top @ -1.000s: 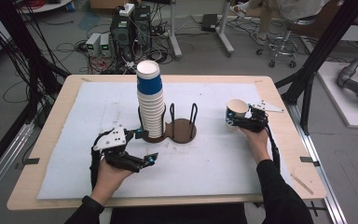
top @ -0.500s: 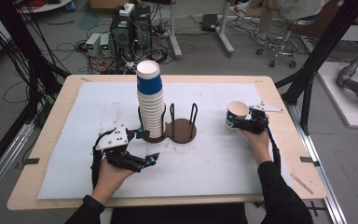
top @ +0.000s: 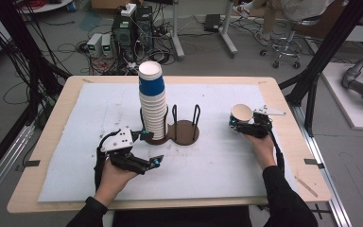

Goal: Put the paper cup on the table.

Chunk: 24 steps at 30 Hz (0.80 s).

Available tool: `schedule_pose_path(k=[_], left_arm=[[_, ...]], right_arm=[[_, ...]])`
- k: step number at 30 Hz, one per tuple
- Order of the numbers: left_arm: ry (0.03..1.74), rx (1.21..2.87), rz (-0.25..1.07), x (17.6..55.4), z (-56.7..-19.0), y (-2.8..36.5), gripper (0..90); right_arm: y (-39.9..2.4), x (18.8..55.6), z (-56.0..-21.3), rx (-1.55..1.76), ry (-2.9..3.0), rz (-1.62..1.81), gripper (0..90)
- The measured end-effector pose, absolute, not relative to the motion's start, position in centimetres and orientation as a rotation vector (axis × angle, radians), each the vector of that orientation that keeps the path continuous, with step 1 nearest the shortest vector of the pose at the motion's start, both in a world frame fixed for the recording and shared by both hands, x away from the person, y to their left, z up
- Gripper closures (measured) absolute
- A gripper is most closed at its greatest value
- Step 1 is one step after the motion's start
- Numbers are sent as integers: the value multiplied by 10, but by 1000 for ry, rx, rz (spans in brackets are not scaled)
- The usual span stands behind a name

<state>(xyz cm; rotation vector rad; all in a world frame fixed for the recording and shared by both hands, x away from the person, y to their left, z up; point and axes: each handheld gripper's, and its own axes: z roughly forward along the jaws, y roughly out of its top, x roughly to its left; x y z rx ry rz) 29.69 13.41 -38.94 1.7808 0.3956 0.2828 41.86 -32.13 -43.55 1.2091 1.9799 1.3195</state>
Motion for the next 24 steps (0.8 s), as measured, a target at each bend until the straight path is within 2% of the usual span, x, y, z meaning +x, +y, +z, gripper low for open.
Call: schedule_pose_path(k=[10, 24], left_arm=[[395, 1789, 273, 297, -389, 132, 147], [397, 1791, 273, 298, -390, 131, 147]], right_arm=[[-319, 416, -434, 1223, 1995, 1242, 140], [-334, 399, -428, 1272, 2021, 1223, 139]])
